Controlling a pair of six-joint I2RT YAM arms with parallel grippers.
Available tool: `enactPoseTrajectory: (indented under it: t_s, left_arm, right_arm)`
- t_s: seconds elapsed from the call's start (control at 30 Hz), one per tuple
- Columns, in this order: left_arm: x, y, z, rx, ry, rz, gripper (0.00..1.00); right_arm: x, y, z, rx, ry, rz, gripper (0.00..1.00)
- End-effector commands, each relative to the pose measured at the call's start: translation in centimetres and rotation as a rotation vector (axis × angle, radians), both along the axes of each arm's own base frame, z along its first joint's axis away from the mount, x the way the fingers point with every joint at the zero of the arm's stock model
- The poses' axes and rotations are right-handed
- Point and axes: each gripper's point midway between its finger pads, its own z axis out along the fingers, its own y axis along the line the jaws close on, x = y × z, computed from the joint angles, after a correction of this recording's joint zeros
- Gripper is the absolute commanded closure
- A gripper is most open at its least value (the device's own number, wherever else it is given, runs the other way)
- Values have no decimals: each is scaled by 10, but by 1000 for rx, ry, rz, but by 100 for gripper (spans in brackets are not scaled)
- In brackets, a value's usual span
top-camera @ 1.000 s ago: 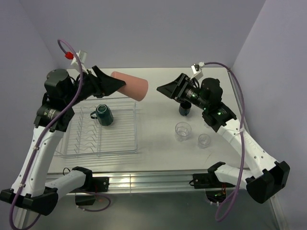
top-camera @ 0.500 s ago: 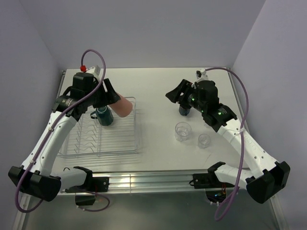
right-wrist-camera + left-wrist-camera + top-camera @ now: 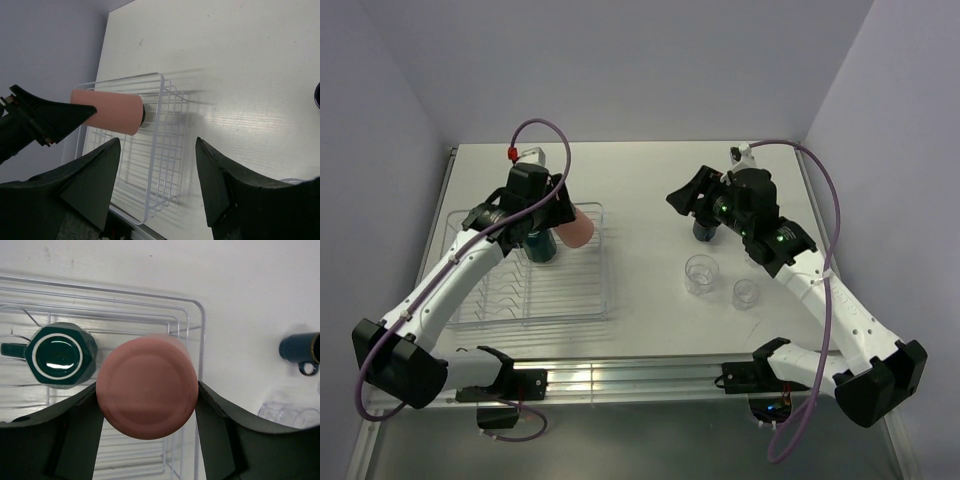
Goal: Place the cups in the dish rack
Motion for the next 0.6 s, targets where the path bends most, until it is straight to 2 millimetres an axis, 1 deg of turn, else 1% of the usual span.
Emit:
enactPoseTrajectory:
  t_s: [0.0, 0.1, 0.2, 0.23, 0.27, 0.3, 0.37, 0.57]
  left_arm:
    - [21, 7, 13, 12, -104, 111, 100]
    - [26, 9, 5, 33, -107, 134, 100]
    - [31, 5, -6, 53, -92, 140, 100]
    - [33, 3, -14, 64, -82, 137, 100]
    - [33, 1, -16, 67, -81, 133, 100]
    - [34, 1, -23, 77, -69, 135, 100]
    - [36, -3, -27, 73, -72, 135, 100]
    - [39, -3, -50, 114, -56, 170, 100]
  right_arm:
    - [1, -6, 30, 15, -95, -15, 31]
    - [0, -7, 29, 11, -97, -15, 30]
    - [0, -6, 29, 15, -99, -13, 30]
    - [1, -6, 28, 18, -99, -12, 30]
    - [1, -5, 28, 19, -100, -9, 30]
    - [0, -4, 26, 21, -96, -7, 30]
    - [0, -4, 24, 24, -94, -3, 30]
    - [-2, -5, 24, 24, -101, -6, 30]
